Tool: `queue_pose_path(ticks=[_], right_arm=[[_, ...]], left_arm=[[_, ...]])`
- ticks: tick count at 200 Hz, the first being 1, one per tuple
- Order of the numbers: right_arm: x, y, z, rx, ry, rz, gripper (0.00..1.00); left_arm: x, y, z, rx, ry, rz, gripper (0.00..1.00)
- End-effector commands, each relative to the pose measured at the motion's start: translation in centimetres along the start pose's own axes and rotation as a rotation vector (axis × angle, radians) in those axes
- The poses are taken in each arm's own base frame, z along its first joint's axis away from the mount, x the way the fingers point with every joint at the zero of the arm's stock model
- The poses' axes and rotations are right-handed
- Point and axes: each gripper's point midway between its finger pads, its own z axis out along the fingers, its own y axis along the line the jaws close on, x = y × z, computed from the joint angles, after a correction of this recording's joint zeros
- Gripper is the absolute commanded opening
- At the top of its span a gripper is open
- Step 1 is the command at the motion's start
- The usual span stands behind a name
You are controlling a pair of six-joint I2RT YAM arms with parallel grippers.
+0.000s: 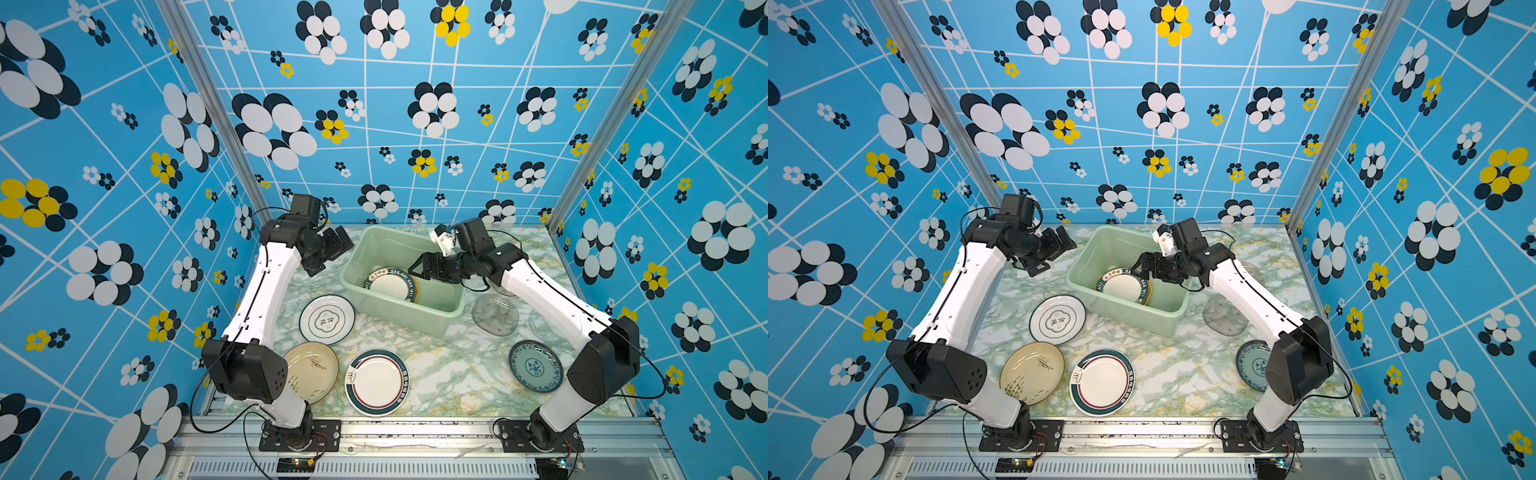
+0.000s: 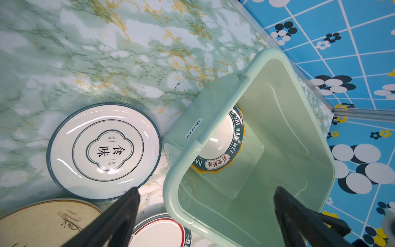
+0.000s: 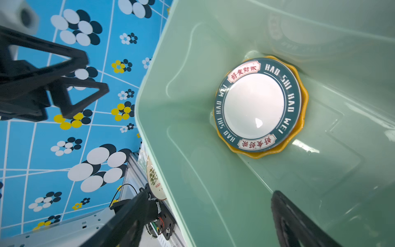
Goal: Place the plates into the plastic bin on the countertop
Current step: Place the plate in the plastic bin, then pick up the plate from the bottom-center of the table.
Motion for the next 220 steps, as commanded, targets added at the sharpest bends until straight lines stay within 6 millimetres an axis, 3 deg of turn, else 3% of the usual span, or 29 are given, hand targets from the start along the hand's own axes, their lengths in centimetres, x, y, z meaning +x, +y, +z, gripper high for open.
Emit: queue_pose_path(ticks=[1,32,77,82,110,140,167,201,220], right_arm=[[0.2,3.8,-2.1,-0.019,-0.010,-0.100,0.90],[4.7,8.3,-4.5,0.009,0.114,-0.220,0.89],[11.2,11.9,-3.6,0.012,0.150,-0.112,0.86],[12.7,11.4,-2.7,0.035,0.168,-0.085,0.86],[16.3,11.0,-0.6,0.050,0.139,0.093,0.84],[17.4,9.2,0.0,0.048,0.041,0.281,0.84],[18.8,5.9,0.4,0.077,-0.034,0.428,0.86],[21.4,3.3,1.8,0.073,-0.042,0.532,0.87],[21.6,2.5,2.3,0.072,-0.044,0.548,0.87]], left_arm=[[1.2,-0.4,-1.3,0.054,-0.052,0.104,0.99],[3.5,-1.3,-3.0,0.152,-0.073,0.137,0.99],[8.7,2.0,-4.5,0.074,0.049,0.197,0.99],[9.1,2.6,-4.8,0.057,0.060,0.198,0.99],[11.8,4.6,-5.6,0.019,0.118,0.218,0.99],[13.6,5.3,-6.0,0.036,0.161,0.201,0.99],[15.3,6.2,-5.5,0.021,0.228,0.206,0.99],[17.5,7.9,-5.2,-0.018,0.288,0.207,0.99],[18.6,8.3,-5.2,-0.015,0.313,0.199,0.99]])
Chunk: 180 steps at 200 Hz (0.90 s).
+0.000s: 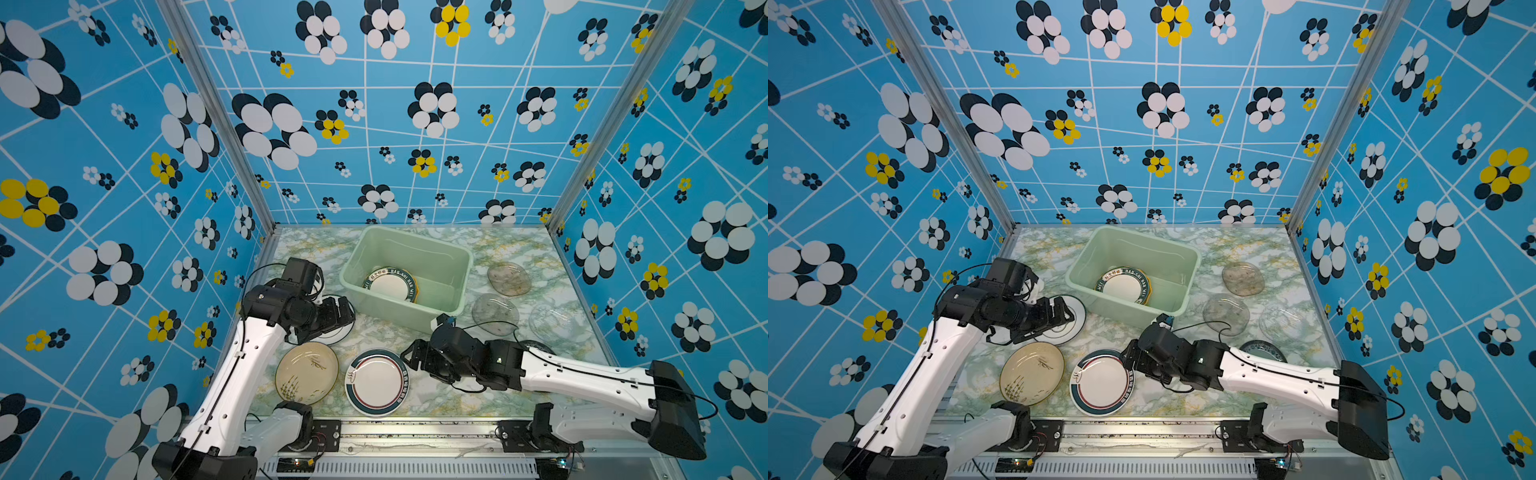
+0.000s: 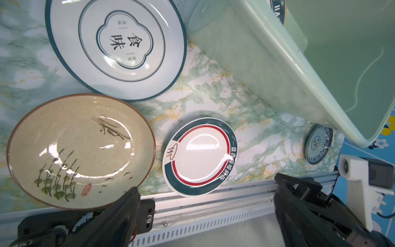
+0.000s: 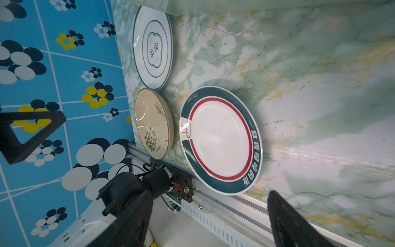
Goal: Place the plates into the plastic bin on the countertop
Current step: Pick up the plate from the bottom-center of the table.
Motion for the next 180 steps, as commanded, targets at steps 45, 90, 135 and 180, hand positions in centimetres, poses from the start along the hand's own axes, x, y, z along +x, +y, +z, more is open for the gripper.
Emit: queue_pose_path(ticks=[45,90,135,180], right_arm=[[1.1,-0.7,4.0,-0.082,0.052,0.144,0.86],[1.8,-1.2,6.6,-0.076,0.086,0.152,0.85],[1.9,-3.3,7.1,-0.019,0.068,0.201,0.85],[2.2,-4.8,8.3,-0.015,0.084,0.276,0.79]], left_arm=[[4.9,-0.1,1.0,0.053,0.136,-0.016,0.99],[6.6,-0.5,2.0,0.036,0.206,0.007,0.99],[7.4,-0.8,3.0,0.024,0.227,0.020,0.99],[8.2,-0.2,3.6,0.032,0.229,0.007,0.99]])
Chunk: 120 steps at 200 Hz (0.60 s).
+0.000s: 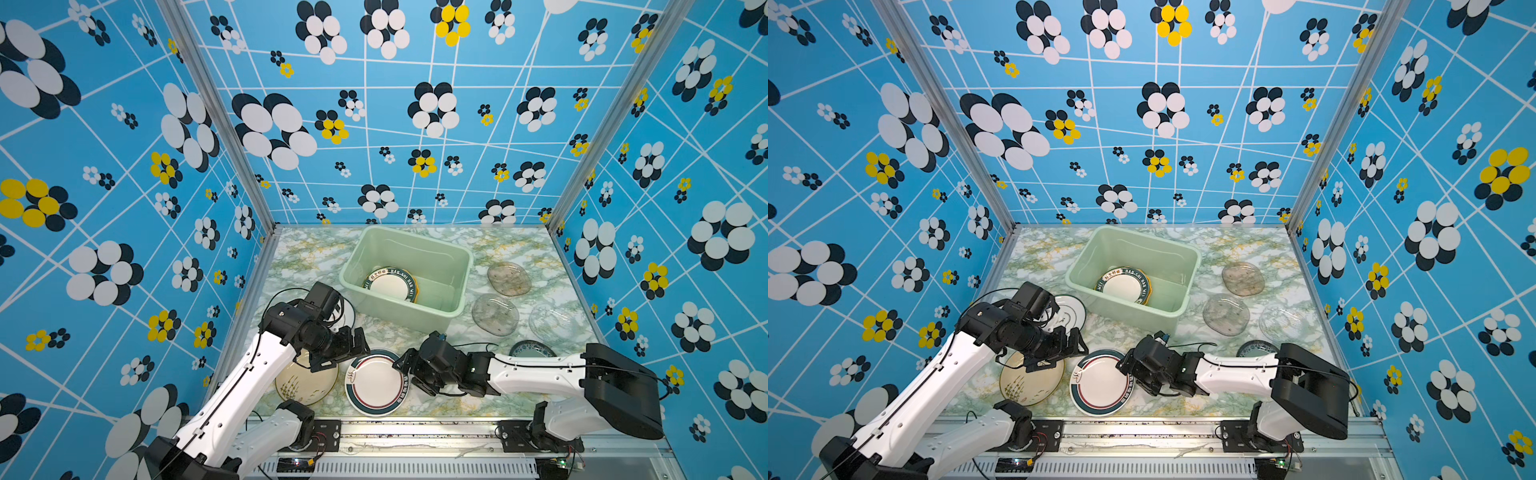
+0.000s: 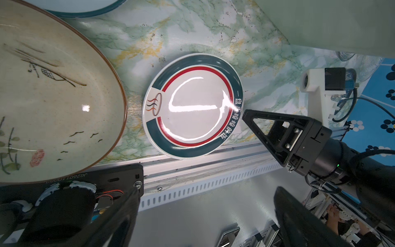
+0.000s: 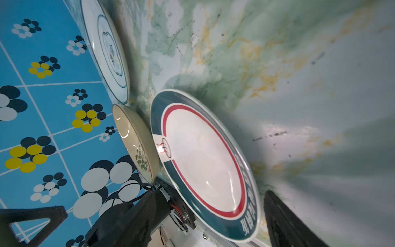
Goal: Place the plates into the plastic bin on the countertop
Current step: Pick up the plate from the bottom-center of the table.
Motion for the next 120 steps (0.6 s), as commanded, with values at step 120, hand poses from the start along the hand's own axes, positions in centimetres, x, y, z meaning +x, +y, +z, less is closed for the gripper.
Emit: queue_pose_path(ticks=[120], right_arm=[[0.0,-3.1,2.8,0.002,0.074,0.150,0.43]], left_arm=[[0.1,-0.7,0.6,0.077,-0.025,-0.038,0.99]])
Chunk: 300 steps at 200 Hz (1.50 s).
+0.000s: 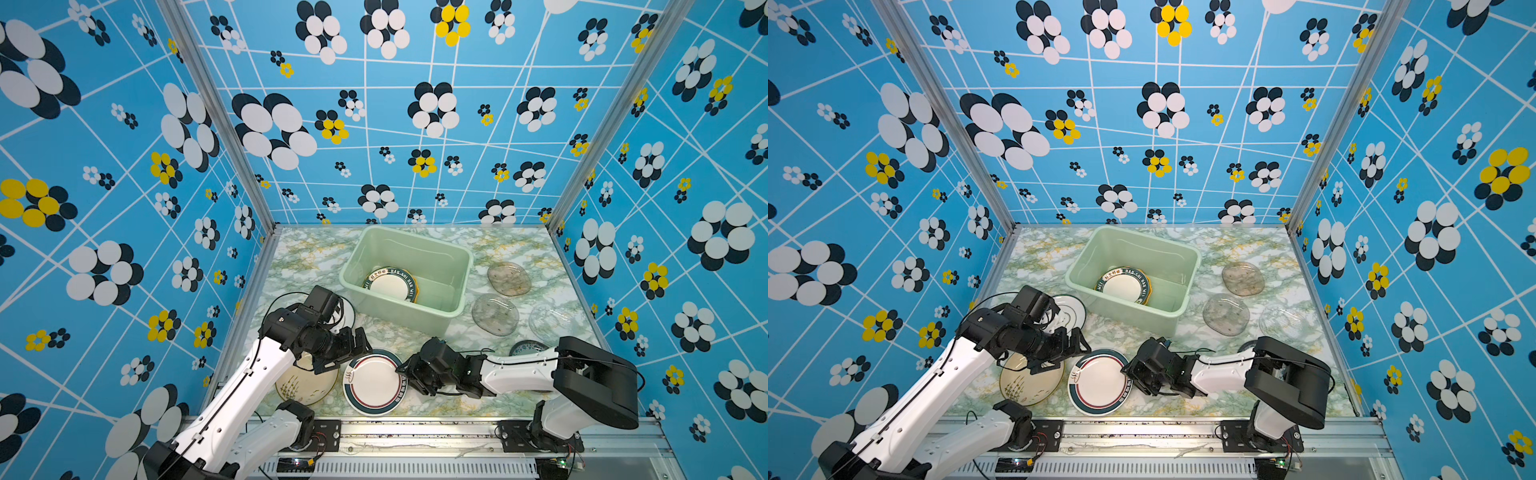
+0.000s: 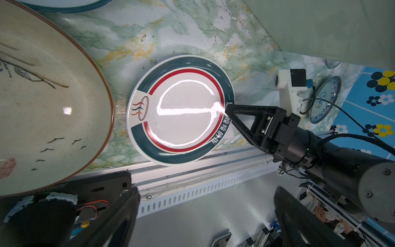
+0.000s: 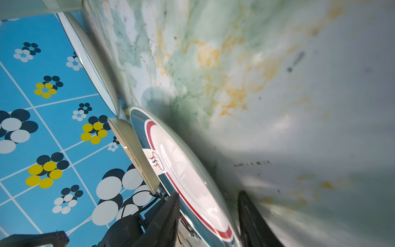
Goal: Place the plates into the plastic bin on the countertop
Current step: Pick up the plate from the bottom-center of the table.
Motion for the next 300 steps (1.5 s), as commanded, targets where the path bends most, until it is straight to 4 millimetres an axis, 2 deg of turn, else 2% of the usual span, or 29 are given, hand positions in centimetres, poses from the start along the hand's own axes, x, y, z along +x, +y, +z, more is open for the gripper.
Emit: queue_pose_path(ticks=[1,96,171,223,267,300], right_arm=[[0.0,-2.0,0.4,0.045,0.024,0.031,0.42],[-0.2,-3.8,-0.3,0.115,0.024,0.068,0.12],[-1.2,-3.0,-2.4,0.110,-0.050,0.039,0.00],[-1.6,0.2,-6.0,0.060,-0.088,-0.060,0.00],[0.2,3.7,-9.0,0.015,-0.019,-0.198,0.00],[0.7,5.6,-10.6,-0.049,-0.013,-0.237,0.00]], left_arm=[[0.4,0.0,0.1,0.017,0.002,-0.011,0.99],[0.7,-0.1,0.2,0.045,-0.009,-0.019,0.99],[0.6,0.0,0.0,0.042,-0.021,-0.024,0.99],[0.1,0.9,0.4,0.014,-0.044,-0.079,0.99],[-0.3,1.0,0.6,0.055,-0.053,-0.123,1.00],[-0.5,0.6,1.5,0.146,-0.043,-0.157,0.95]])
